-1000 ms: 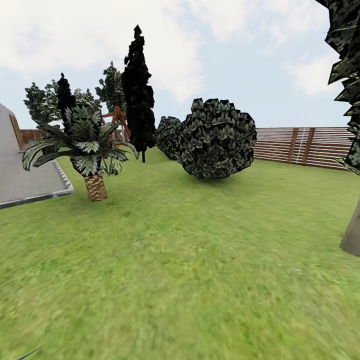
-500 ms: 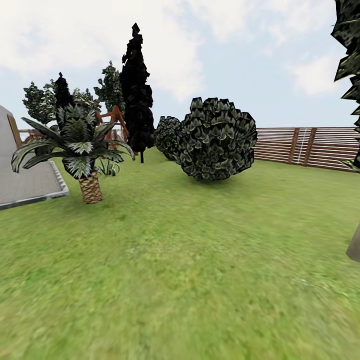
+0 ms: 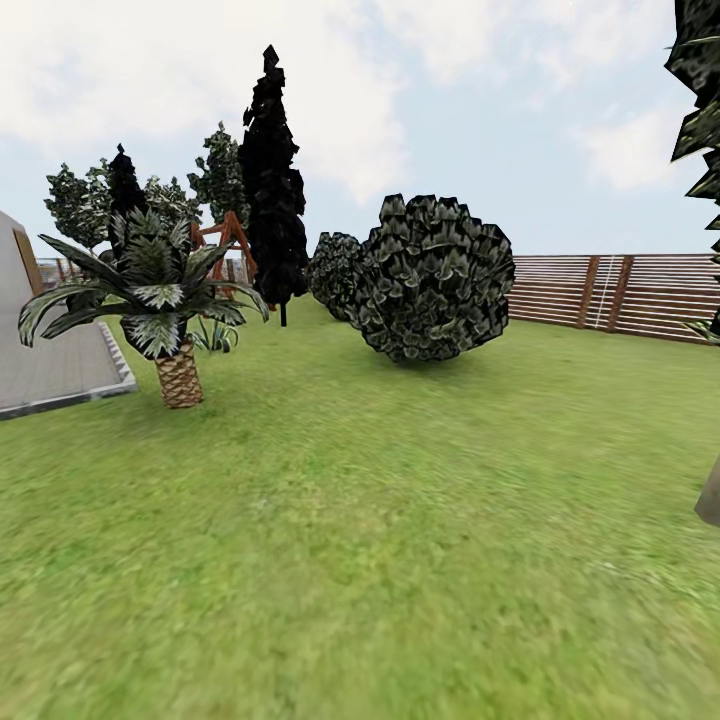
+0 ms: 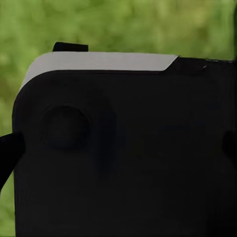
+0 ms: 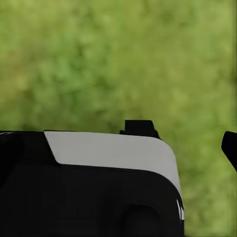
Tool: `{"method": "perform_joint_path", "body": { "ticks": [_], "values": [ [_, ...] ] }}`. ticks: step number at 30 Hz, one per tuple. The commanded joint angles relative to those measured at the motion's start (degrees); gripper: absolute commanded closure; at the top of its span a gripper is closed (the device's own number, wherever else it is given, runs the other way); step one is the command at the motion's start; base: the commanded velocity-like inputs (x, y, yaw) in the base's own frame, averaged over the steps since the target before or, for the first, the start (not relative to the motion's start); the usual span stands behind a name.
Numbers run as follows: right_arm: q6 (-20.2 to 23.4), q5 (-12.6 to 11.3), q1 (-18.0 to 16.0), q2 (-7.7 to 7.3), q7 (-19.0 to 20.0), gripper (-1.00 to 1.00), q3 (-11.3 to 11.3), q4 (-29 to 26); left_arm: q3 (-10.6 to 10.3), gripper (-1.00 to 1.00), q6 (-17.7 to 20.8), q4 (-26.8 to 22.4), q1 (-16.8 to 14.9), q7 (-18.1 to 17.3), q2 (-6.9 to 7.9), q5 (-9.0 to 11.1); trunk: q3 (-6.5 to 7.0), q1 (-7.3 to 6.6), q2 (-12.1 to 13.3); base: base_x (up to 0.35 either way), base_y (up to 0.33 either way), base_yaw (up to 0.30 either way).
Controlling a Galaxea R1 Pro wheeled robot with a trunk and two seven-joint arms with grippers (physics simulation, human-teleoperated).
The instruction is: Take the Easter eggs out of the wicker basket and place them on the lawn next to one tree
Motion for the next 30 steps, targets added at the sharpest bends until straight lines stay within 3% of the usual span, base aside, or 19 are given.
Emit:
{"method": "perform_joint_path", "body": {
  "ticks": [1,16,17,19,30],
  "values": [
    [-0.21,0.0,-0.03,-0.01,0.02,-1.0,-0.01,0.06,0.1,-1.0,0.06,-0.16,0.02,-0.19,-0.01,0.47,-0.05,0.0,-0.03,0.0,0.0,0.0],
    [-0.24,-0.01,-0.04,-0.05,0.06,-1.0,0.06,0.0,0.19,-1.0,0.06,-4.5,0.02,-0.14,-0.04,0.56,-0.05,0.0,-0.03,0.0,0.0,0.0],
    [-0.23,-0.01,-0.04,-0.05,0.05,-1.0,0.06,0.0,0.2,-1.0,0.06,-7.31,0.02,-0.23,-0.05,0.56,-0.05,0.0,-0.03,0.0,0.0,0.0],
    [-0.23,-0.01,-0.04,-0.05,0.07,-1.0,0.07,0.0,0.2,-1.0,0.06,-7.44,0.02,-0.38,-0.07,0.56,-0.05,0.0,-0.03,0.054,0.0,0.0],
    [-0.26,0.07,-0.04,-0.05,0.06,-1.0,0.07,0.05,0.19,-1.0,0.14,-7.44,0.02,-0.48,-0.12,0.56,-0.05,0.0,-0.03,0.301,0.0,0.0]
  ]
}}
